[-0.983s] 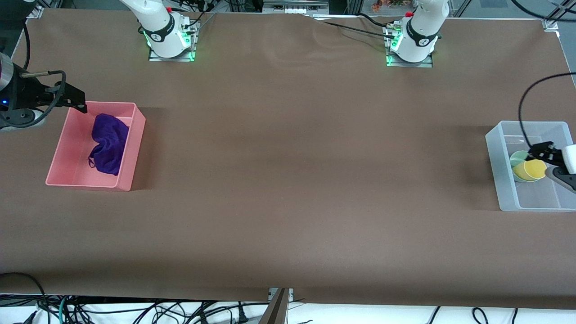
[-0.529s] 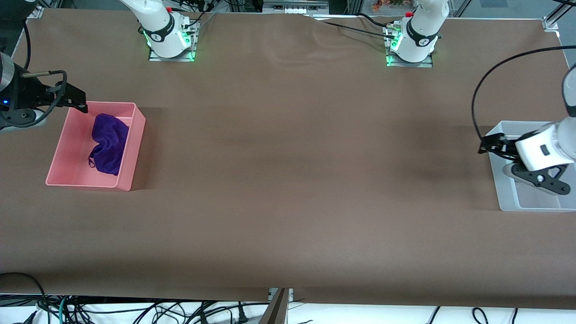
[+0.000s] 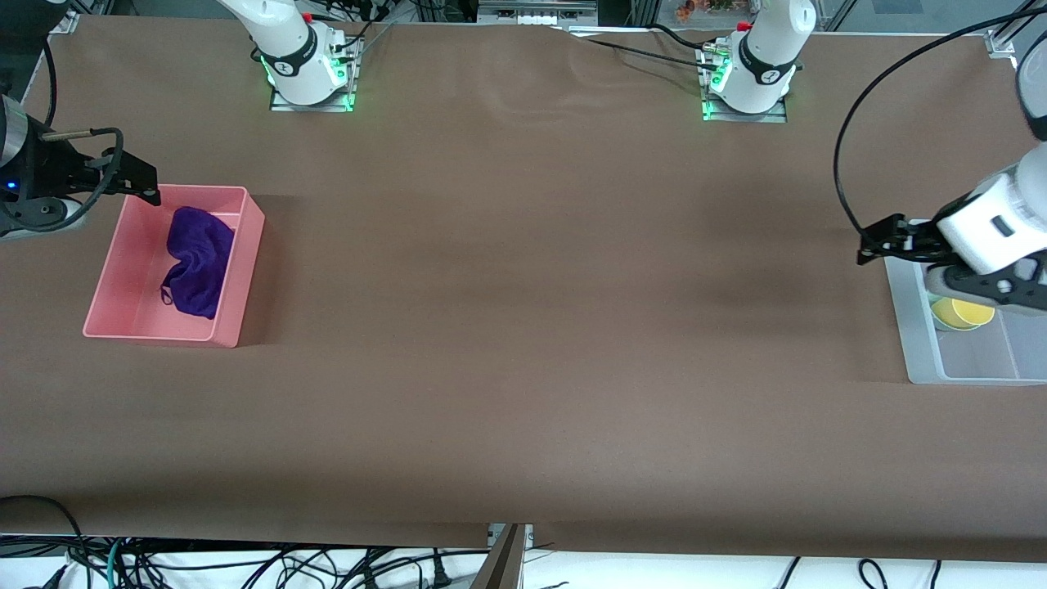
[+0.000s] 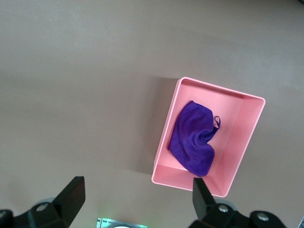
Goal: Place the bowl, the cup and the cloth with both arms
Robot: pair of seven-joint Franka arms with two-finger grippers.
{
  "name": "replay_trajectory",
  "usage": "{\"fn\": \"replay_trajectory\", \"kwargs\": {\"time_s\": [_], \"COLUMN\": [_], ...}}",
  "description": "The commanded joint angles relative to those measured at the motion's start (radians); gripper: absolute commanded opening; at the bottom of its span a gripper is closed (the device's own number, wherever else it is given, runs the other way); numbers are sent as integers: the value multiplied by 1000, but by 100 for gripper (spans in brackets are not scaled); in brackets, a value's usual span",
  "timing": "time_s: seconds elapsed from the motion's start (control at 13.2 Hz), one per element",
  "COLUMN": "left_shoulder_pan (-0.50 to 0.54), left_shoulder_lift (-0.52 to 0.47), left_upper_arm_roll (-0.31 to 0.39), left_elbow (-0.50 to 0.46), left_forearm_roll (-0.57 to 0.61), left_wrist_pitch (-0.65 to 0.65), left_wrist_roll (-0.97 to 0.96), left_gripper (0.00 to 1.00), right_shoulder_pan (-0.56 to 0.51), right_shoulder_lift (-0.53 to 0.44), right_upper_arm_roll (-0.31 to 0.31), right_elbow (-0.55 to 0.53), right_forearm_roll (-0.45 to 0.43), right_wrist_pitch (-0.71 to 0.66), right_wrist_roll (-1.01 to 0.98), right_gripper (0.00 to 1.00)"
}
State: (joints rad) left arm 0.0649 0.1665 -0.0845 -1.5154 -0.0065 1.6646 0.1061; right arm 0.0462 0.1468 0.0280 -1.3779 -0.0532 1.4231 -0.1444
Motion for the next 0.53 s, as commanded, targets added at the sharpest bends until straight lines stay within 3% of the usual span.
{"fn": "replay_trajectory", "kwargs": {"time_s": [0.0, 0.15, 0.45], "left_shoulder_pan": [-60, -83, -94], "left_shoulder_lift": [-209, -242, -239], "left_upper_arm_roll": [40, 46, 46], "left_elbow": [-292, -338, -327], "left_forearm_roll": [-17, -17, -23], "left_wrist_pitch": [124, 132, 132], "left_wrist_roll": [-164, -223, -221], "left_gripper": [100, 100, 100], "right_shoulder_pan": [1, 1, 0], "right_shoulder_lift": [-3, -3, -3], "right_upper_arm_roll": [4, 4, 4], "right_elbow": [7, 7, 7], "right_forearm_roll": [-11, -11, -11], "right_wrist_pitch": [-6, -7, -6], "right_wrist_roll": [16, 16, 16], "right_gripper": [100, 100, 100]}}
